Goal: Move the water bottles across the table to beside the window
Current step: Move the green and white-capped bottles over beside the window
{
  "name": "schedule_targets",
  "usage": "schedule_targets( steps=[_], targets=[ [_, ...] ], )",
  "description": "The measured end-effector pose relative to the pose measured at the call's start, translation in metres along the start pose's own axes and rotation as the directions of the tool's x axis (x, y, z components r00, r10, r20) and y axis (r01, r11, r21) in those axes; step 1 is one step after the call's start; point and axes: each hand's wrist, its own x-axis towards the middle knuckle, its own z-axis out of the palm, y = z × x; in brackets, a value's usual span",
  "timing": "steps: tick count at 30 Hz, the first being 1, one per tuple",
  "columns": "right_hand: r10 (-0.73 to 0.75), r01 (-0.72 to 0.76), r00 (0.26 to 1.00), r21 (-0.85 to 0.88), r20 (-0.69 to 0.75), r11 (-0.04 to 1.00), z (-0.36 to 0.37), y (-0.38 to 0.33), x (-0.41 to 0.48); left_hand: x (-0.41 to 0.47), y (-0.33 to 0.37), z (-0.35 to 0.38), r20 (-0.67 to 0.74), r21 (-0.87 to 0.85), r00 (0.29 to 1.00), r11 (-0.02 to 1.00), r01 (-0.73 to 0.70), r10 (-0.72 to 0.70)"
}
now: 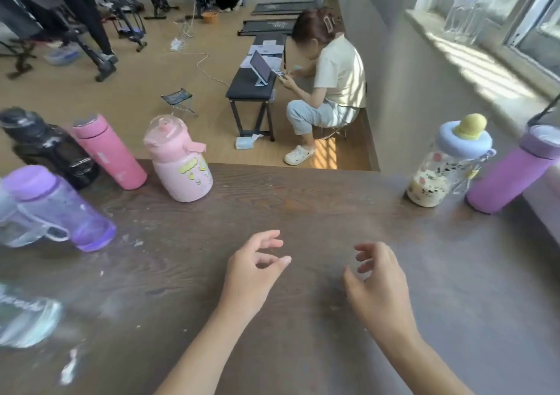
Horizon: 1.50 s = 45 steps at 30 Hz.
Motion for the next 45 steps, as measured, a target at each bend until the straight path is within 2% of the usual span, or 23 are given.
schedule_targets(
  steps=[5, 8, 12, 14, 16, 19, 20, 23, 25, 31, 33, 36, 38, 42, 45],
  targets=[
    [-0.142, 0.111, 0.963, 0.139, 0.23, 0.984, 0.104, -0.1, -0.067, -0.047, -0.072, -0.142, -0.209, 0.056, 0.974, 0.993, 0.099, -0.086],
    [-0.239, 0.175, 0.898, 0.199, 0.369, 0.964, 0.16, -0.154, -0.103, -0.074, -0.109, -0.211, -0.303, 0.099, 0.948, 0.986, 0.132, -0.096],
    [-0.281, 0.153, 0.797, 0.272, 0.535, 0.95, 0.221, -0.209, -0.137, -0.103, -0.145, -0.282, -0.437, 0.064, 0.886, 0.977, 0.204, -0.156],
    [-0.293, 0.135, 0.753, 0.297, 0.59, 0.945, 0.246, -0.232, -0.15, -0.114, -0.161, -0.311, -0.53, 0.054, 0.823, 0.96, 0.274, -0.205],
    [-0.301, 0.116, 0.713, 0.316, 0.633, 0.941, 0.268, -0.252, -0.162, -0.117, -0.174, -0.341, -0.648, 0.053, 0.726, 0.938, 0.342, -0.228],
    [-0.323, 0.119, 0.73, 0.353, 0.602, 0.928, 0.297, -0.277, -0.175, -0.104, -0.186, -0.386, -0.796, 0.044, 0.581, 0.941, 0.336, -0.17],
    [-0.322, 0.118, 0.756, 0.364, 0.571, 0.924, 0.304, -0.283, -0.177, -0.093, -0.187, -0.399, -0.799, 0.042, 0.579, 0.945, 0.326, -0.164],
    [-0.264, 0.069, 0.834, 0.384, 0.484, 0.921, 0.319, -0.297, -0.175, -0.059, -0.189, -0.428, -0.725, 0.06, 0.676, 0.966, 0.252, -0.131],
    [-0.246, 0.055, 0.851, 0.387, 0.465, 0.921, 0.324, -0.303, -0.172, -0.039, -0.19, -0.437, -0.699, 0.015, 0.704, 0.981, 0.191, -0.126],
    [-0.238, 0.046, 0.867, 0.406, 0.437, 0.913, 0.324, -0.297, -0.173, -0.016, -0.187, -0.44, -0.796, -0.025, 0.595, 0.987, 0.158, -0.116],
    [-0.227, 0.041, 0.878, 0.408, 0.42, 0.912, 0.314, -0.286, -0.169, -0.02, -0.182, -0.431, -0.802, -0.007, 0.591, 0.992, 0.128, -0.082],
    [-0.182, 0.009, 0.9, 0.4, 0.397, 0.916, 0.285, -0.26, -0.156, -0.034, -0.164, -0.401, -0.762, 0.047, 0.647, 0.998, 0.039, 0.01],
    [-0.145, -0.011, 0.919, 0.391, 0.367, 0.92, 0.259, -0.238, -0.142, -0.039, -0.146, -0.369, -0.701, 0.046, 0.711, 0.999, -0.023, 0.049],
    [-0.09, -0.021, 0.957, 0.375, 0.277, 0.927, 0.198, -0.188, -0.109, -0.04, -0.111, -0.274, -0.56, -0.049, 0.827, 0.995, -0.084, 0.042],
    [-0.029, -0.048, 0.977, 0.357, 0.209, 0.933, 0.141, -0.142, -0.085, -0.035, -0.083, -0.191, -0.48, -0.035, 0.873, 0.993, -0.113, 0.082]
  ],
)
